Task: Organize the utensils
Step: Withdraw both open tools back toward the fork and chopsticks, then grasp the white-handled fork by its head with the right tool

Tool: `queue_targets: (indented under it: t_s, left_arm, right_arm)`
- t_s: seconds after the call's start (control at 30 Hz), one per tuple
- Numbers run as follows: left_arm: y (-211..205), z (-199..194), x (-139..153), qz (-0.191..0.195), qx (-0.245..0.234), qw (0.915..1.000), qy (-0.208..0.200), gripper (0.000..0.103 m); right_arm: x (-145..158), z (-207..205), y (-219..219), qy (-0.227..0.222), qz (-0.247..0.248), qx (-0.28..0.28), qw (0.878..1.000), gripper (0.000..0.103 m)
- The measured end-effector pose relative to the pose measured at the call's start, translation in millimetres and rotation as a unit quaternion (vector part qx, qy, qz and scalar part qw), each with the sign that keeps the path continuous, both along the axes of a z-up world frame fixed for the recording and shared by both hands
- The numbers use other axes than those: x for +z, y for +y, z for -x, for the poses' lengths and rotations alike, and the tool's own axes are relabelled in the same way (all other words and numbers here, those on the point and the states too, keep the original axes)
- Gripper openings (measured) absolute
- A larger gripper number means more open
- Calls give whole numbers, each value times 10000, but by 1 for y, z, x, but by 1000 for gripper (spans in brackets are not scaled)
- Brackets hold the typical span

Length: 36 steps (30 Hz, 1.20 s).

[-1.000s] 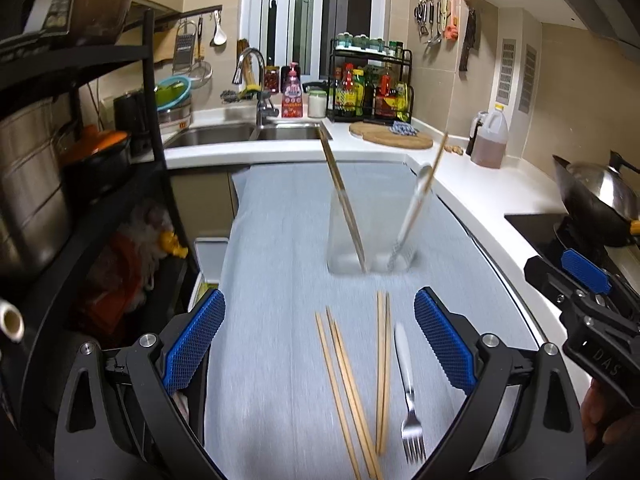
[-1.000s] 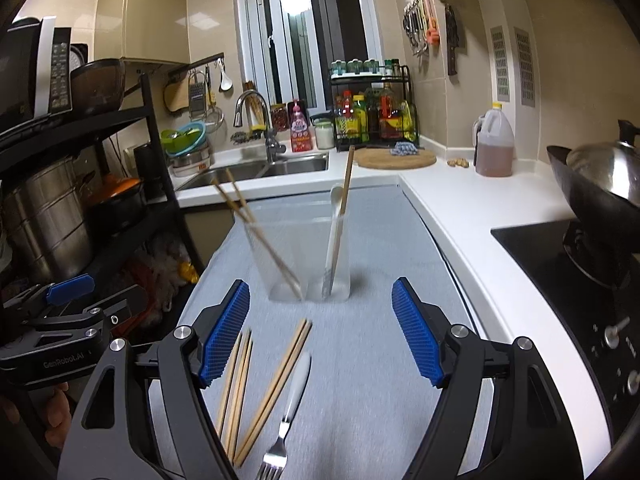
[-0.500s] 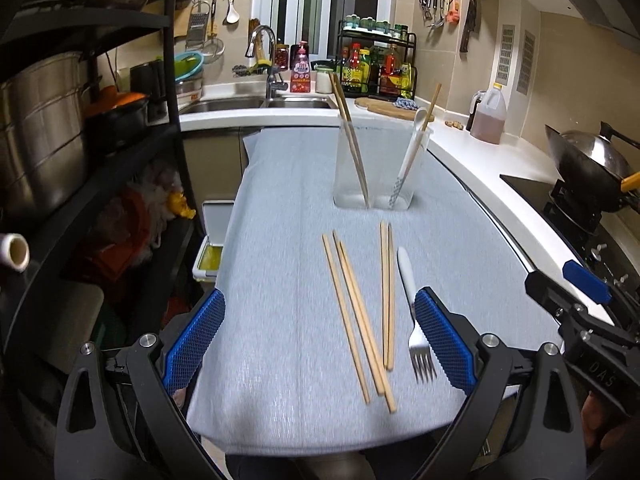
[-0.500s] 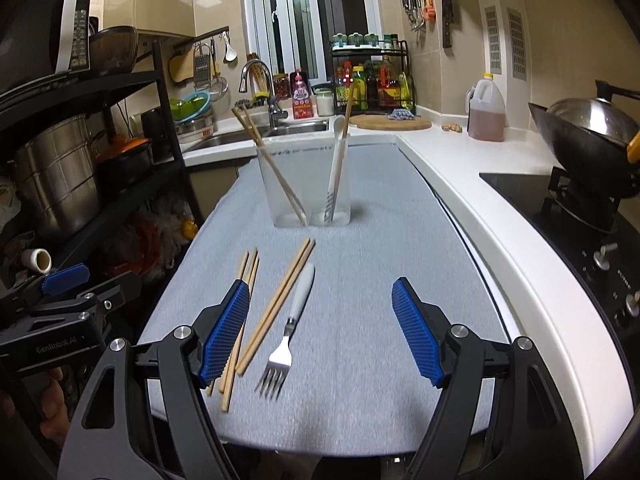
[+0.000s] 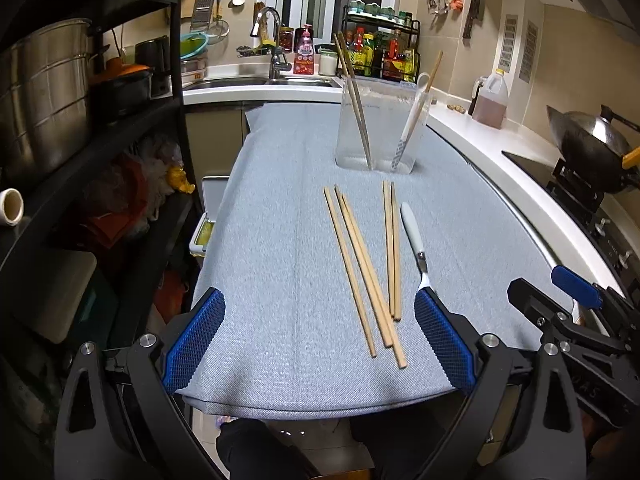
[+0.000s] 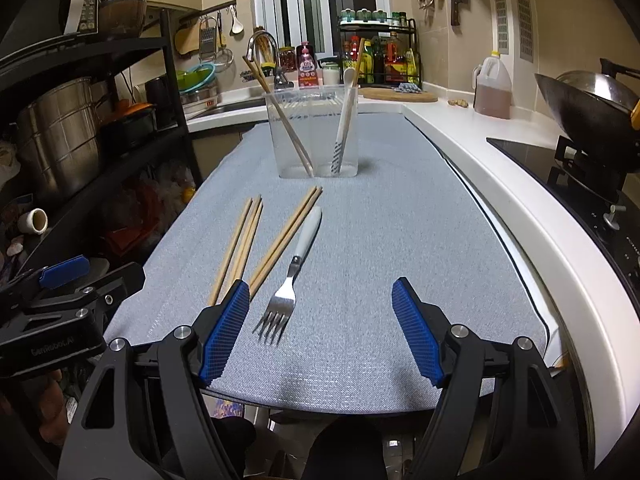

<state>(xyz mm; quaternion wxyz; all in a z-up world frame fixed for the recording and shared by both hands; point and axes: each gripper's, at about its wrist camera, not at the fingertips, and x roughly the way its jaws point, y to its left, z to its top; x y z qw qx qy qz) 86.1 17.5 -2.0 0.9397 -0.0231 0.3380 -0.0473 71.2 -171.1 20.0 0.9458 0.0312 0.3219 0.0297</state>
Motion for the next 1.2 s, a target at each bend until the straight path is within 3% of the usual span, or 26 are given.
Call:
queue_targets:
  t_s: [0.4, 0.77, 0.9, 1.03, 1.2]
  left_arm:
    - [19, -6, -32, -108, 301, 9990, 300, 93]
    - [28, -17, -37, -167, 420, 9983, 369, 93]
    - [27, -18, -39, -171, 397, 9983, 386, 93]
    - [24, -18, -41, -168, 350, 9984, 399, 93]
    - [20, -21, -43, -117, 271, 9986, 434, 93]
  right_arm:
    - [-43, -17, 8, 335, -13, 42, 9994, 73]
    - [-62, -40, 27, 477, -177, 162, 9986, 70]
    - [-72, -44, 33, 366, 78, 92, 9993, 56]
    - [-73, -38, 24, 176, 160, 27, 9997, 23]
    - [-76, -30, 10, 11, 160, 67, 9998, 22]
